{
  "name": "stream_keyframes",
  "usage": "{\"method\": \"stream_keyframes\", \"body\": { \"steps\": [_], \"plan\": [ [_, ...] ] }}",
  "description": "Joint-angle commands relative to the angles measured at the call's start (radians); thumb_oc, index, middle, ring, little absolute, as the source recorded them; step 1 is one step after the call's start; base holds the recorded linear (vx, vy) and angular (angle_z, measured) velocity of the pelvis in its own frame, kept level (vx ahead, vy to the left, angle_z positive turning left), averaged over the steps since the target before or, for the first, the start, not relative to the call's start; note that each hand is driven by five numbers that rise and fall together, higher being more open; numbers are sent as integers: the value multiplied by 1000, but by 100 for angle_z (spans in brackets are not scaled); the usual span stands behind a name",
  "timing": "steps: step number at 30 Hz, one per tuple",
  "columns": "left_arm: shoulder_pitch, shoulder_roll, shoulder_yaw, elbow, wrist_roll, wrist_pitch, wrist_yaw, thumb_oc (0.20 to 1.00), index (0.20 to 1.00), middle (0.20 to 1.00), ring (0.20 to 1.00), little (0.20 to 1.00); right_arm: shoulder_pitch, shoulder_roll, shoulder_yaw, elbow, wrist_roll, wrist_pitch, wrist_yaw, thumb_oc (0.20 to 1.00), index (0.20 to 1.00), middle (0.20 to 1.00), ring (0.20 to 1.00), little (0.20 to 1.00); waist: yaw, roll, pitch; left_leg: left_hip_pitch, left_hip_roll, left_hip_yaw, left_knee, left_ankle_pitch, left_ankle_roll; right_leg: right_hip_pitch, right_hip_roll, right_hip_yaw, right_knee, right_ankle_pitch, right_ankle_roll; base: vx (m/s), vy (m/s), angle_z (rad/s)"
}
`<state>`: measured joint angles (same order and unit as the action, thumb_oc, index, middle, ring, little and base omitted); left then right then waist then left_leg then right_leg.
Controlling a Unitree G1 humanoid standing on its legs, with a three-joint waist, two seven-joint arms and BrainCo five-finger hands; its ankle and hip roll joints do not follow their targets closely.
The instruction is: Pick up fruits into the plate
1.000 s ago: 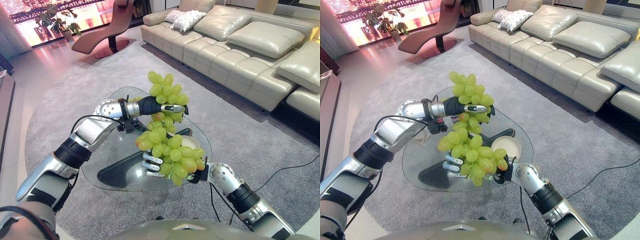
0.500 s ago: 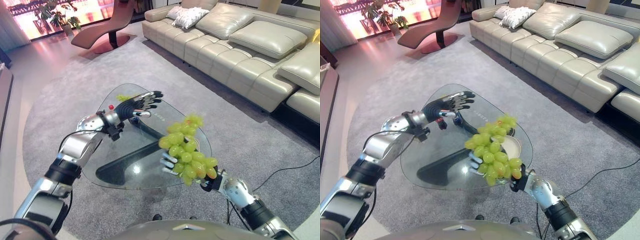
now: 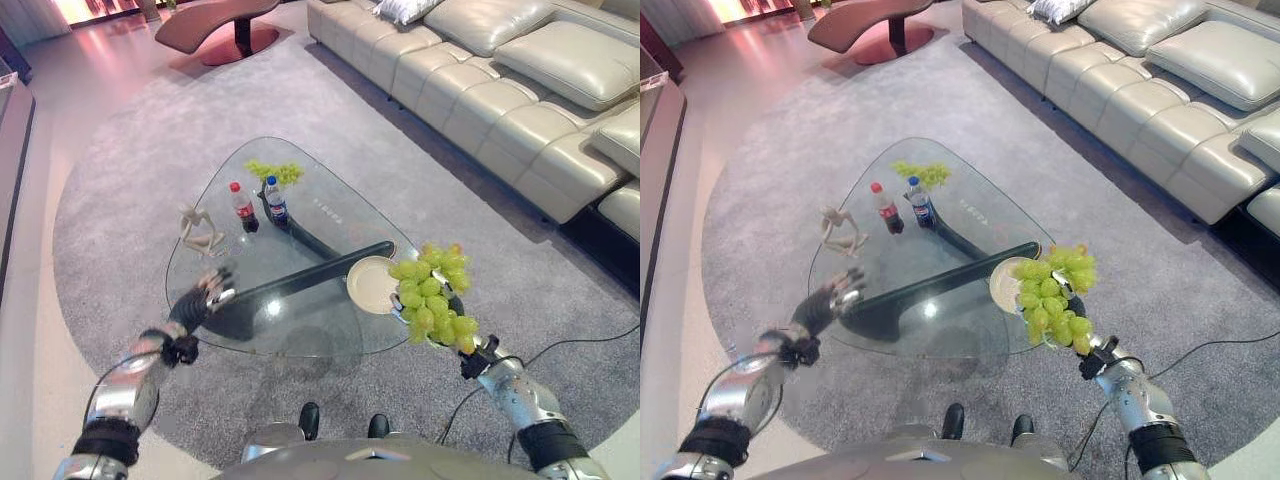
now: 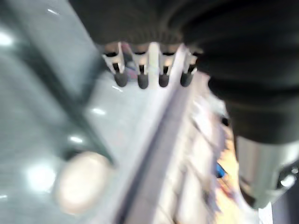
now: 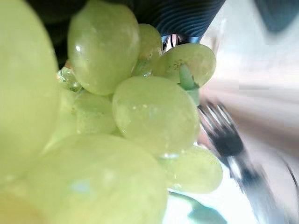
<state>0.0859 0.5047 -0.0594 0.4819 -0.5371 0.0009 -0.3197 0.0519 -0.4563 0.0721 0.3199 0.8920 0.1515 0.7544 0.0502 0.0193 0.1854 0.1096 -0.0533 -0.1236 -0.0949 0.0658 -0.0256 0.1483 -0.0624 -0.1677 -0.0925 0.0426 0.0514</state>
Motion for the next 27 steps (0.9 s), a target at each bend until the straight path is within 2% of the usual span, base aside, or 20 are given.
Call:
{"method": "stream_keyframes", "body": {
  "steps": [1,5,6,7,8,10,11,12,17,20,23,27],
  "plan": [
    [-26,-10,18,57,62,-49,41,1000,1000,1000,1000,1000,-84,-72,-44,-31,-158,-136,-163,200,200,200,200,200,21,-5,21,19,11,86,81,-149,-4,-26,-25,-8,59,-77,31,-71,2,7],
    [-92,-80,-28,332,19,-94,136,1000,1000,1000,1000,1000,-234,-155,-3,92,-386,-252,-401,200,200,200,200,200,34,-3,105,-63,4,68,123,-143,3,-108,-21,-4,115,-85,18,-154,-9,7],
    [-103,-89,-38,365,21,-98,153,1000,1000,1000,1000,1000,-260,-163,13,103,-410,-257,-450,200,200,200,200,200,37,-3,118,-74,2,63,128,-142,5,-117,-20,-4,120,-86,16,-164,-37,10],
    [-128,-102,-59,431,22,-84,184,1000,1000,1000,1000,1000,-328,-178,47,127,-499,-260,-555,200,200,200,200,200,45,-3,152,-103,-3,50,142,-140,8,-141,-17,-3,135,-88,11,-124,-37,15],
    [-133,-104,-63,454,26,-98,181,1000,1000,1000,1000,1000,-346,-183,55,134,-508,-256,-571,200,200,200,200,200,47,-3,160,-110,-4,47,145,-139,8,-149,-16,-3,139,-88,9,-175,-51,27],
    [-171,-117,-103,547,64,-114,216,1000,1000,1000,1000,1000,-449,-215,90,179,-607,-236,-683,200,200,200,200,200,59,-3,207,-159,-11,27,163,-132,11,-195,-13,-12,165,-90,3,-153,-37,33],
    [-174,-119,-107,553,66,-101,225,1000,1000,1000,1000,1000,-459,-218,94,184,-626,-232,-698,200,200,200,200,200,60,-3,212,-163,-12,24,164,-131,11,-199,-13,-14,167,-90,2,-142,-27,28],
    [-195,-126,-132,606,52,-92,232,1000,1000,1000,1000,1000,-527,-247,121,216,-676,-214,-764,200,200,200,200,200,71,2,245,-200,-16,7,175,-123,11,-236,-13,-24,189,-92,0,-115,-19,21],
    [-256,-144,-220,656,87,-84,232,1000,1000,1000,1000,1000,-720,-290,184,335,-738,-199,-869,200,200,200,200,200,89,21,326,-314,-33,-20,227,-104,15,-360,-20,-55,258,-91,-5,-129,38,15],
    [-271,-156,-275,648,95,-91,251,1000,1000,1000,1000,1000,-785,-300,220,378,-752,-182,-903,200,200,200,200,200,95,32,335,-357,-39,-26,237,-98,17,-408,-20,-65,276,-89,-8,-47,72,1],
    [-293,-165,-332,609,77,-87,269,1000,1000,1000,1000,1000,-869,-297,272,439,-821,-157,-975,200,200,200,200,200,106,45,335,-453,-53,-26,266,-92,22,-514,-27,-84,314,-84,-5,-30,89,12],
    [-303,-165,-379,570,69,-81,256,1000,1000,1000,1000,1000,-941,-296,318,487,-902,-122,-1033,200,200,200,200,200,119,54,335,-518,-61,-14,302,-102,27,-581,-35,-86,346,-83,2,-9,56,9]
  ]
}}
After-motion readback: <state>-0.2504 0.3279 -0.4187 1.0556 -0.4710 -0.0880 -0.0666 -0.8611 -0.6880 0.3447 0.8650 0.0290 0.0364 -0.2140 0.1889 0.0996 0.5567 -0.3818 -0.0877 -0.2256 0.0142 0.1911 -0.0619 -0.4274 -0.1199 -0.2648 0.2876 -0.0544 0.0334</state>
